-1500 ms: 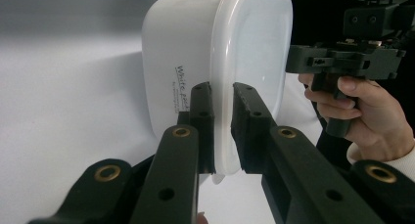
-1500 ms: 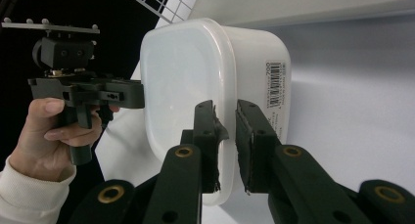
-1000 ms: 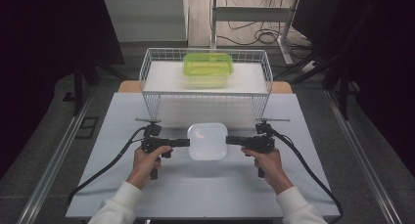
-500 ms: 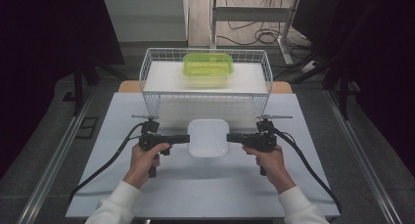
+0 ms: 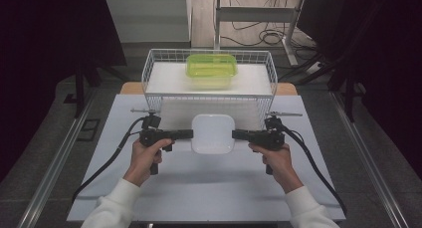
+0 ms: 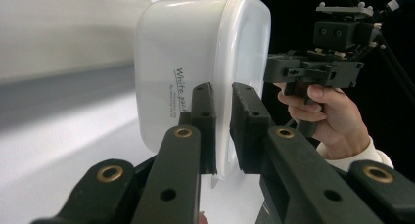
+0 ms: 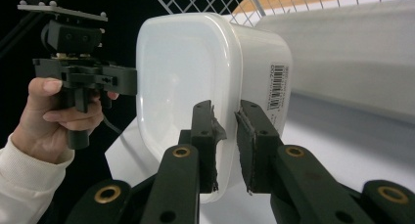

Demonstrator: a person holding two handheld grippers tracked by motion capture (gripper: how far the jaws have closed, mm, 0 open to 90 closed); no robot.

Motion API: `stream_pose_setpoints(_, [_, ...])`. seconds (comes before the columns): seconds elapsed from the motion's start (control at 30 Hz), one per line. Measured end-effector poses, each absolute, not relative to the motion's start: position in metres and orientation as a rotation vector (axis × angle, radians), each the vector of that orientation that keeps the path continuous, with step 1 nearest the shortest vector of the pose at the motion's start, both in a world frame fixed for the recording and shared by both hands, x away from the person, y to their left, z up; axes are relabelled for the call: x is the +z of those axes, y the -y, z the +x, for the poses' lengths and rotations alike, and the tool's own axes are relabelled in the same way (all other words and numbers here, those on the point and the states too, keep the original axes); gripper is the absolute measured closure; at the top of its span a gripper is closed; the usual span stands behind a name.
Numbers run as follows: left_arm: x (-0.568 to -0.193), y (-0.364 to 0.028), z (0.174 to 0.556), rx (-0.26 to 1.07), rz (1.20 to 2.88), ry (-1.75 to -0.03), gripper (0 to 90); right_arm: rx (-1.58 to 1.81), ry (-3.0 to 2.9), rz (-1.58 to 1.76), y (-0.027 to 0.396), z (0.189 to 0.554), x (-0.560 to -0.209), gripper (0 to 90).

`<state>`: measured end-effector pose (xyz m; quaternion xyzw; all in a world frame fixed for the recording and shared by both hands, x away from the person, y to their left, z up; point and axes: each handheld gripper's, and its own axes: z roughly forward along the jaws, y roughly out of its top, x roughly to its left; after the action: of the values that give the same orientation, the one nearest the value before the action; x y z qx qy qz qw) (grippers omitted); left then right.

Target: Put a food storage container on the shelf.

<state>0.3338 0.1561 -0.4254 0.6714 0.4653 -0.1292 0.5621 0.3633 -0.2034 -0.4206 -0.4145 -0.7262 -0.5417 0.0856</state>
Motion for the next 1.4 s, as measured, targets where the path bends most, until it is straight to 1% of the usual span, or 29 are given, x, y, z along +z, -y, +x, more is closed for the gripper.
stream_pose_setpoints(0.2, [-0.405, -0.159, 0.338, -0.276, 1.561, -1.07, 80.9, -1.652, 2.175, -1.211, 0.202, 0.368, -0.398, 77.1])
stream_pose_setpoints(0.7, [-0.367, -0.165, 0.348, -0.23, 1.548, -1.043, 80.8, -1.717, 2.198, -1.17, 0.196, 0.375, -0.359, 77.2])
stream_pose_setpoints(0.73, [-0.363, -0.165, 0.349, -0.224, 1.549, -1.037, 80.8, -1.719, 2.219, -1.158, 0.195, 0.377, -0.351, 77.2])
stream_pose_setpoints(0.9, [-0.353, -0.167, 0.353, -0.217, 1.536, -1.028, 80.7, -1.729, 2.235, -1.143, 0.194, 0.381, -0.338, 77.2])
stream_pose_setpoints(0.93, [-0.348, -0.168, 0.354, -0.206, 1.539, -1.026, 80.7, -1.734, 2.25, -1.139, 0.192, 0.383, -0.331, 77.2])
stream_pose_setpoints(1.4, [-0.313, -0.17, 0.369, -0.16, 1.548, -0.987, 80.7, -1.775, 2.266, -1.123, 0.189, 0.397, -0.296, 77.3])
